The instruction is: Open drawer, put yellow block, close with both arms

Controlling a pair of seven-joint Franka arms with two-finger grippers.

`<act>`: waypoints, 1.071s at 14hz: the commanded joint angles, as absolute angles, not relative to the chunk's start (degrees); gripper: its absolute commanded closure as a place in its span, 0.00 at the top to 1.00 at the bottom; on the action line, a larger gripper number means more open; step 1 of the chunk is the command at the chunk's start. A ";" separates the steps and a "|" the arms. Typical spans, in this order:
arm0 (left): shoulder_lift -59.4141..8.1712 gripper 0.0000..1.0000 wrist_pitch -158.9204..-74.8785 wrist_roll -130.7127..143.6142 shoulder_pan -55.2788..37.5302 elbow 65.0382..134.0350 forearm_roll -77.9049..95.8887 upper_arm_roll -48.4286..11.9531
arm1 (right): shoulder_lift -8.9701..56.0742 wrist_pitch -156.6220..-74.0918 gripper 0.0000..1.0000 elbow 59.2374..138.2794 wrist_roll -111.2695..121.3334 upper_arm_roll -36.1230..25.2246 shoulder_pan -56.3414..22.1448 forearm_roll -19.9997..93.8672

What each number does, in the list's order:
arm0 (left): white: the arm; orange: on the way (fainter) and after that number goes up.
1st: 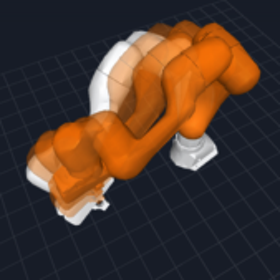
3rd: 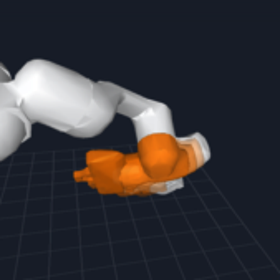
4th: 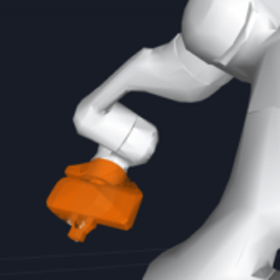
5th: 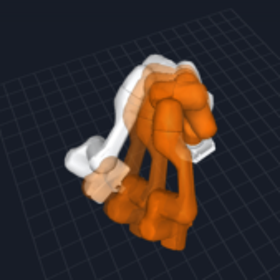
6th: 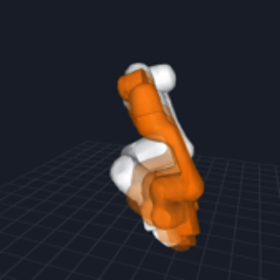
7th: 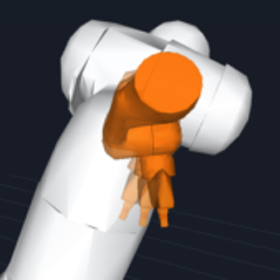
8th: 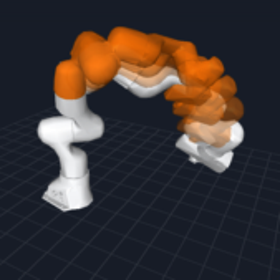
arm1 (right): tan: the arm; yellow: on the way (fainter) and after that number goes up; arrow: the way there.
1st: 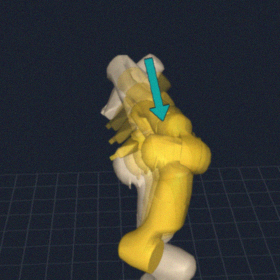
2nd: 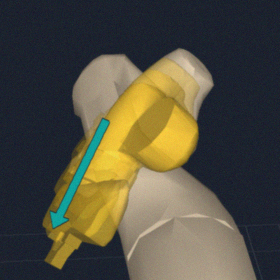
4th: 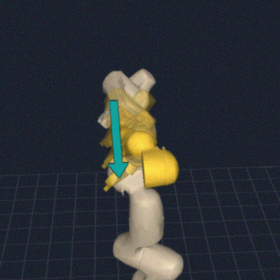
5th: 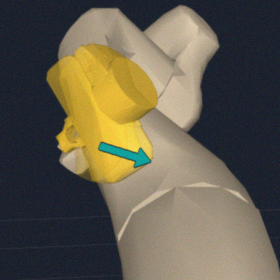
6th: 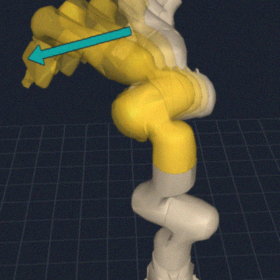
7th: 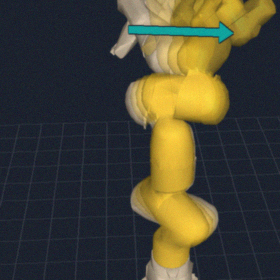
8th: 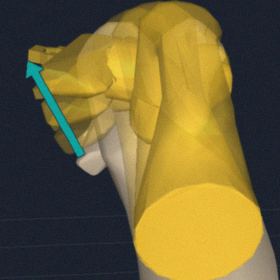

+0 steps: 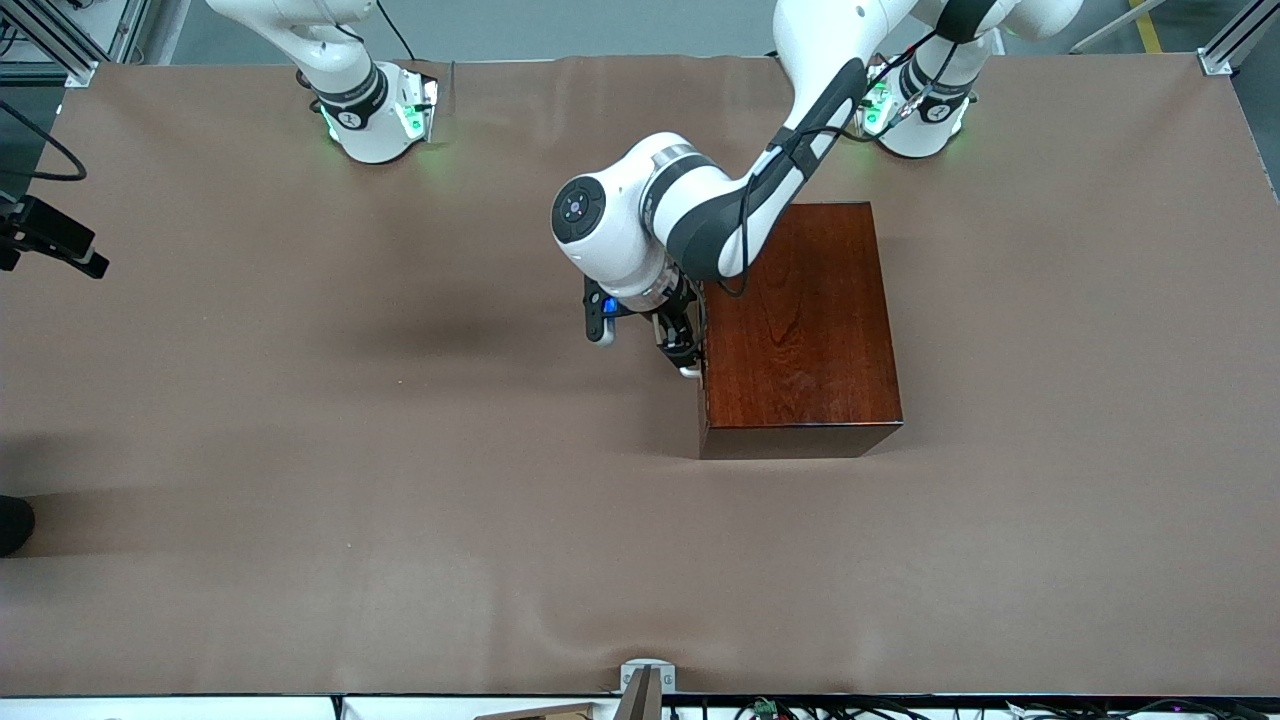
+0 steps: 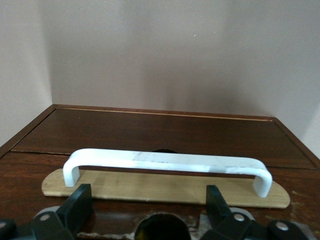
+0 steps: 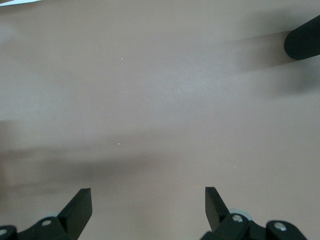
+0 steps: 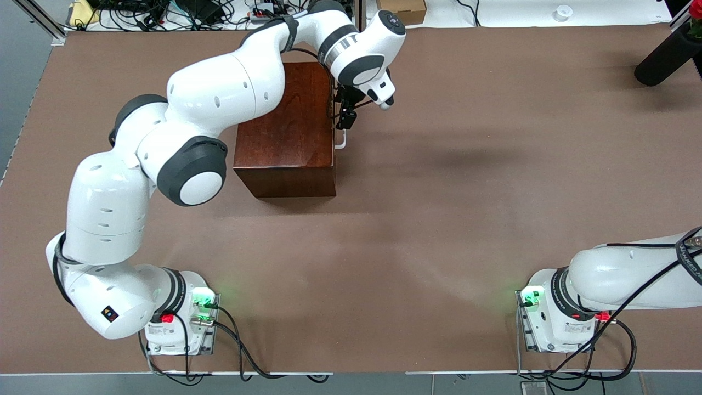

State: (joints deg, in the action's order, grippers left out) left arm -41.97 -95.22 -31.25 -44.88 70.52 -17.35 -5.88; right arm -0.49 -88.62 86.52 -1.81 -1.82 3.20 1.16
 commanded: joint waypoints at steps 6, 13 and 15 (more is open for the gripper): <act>-30.79 1.00 -102.66 -1.90 -45.00 71.72 -14.17 -5.54 | -0.26 -87.63 1.00 85.69 -1.93 -1.23 3.43 1.41; -16.89 1.00 -86.15 24.96 -30.88 71.98 -11.61 -5.71 | -0.35 -87.10 1.00 85.69 -1.93 -1.41 2.99 1.49; -14.69 1.00 -85.69 24.87 -23.94 71.98 -7.41 -5.71 | -0.35 -87.01 1.00 85.78 -1.85 -1.41 2.90 1.49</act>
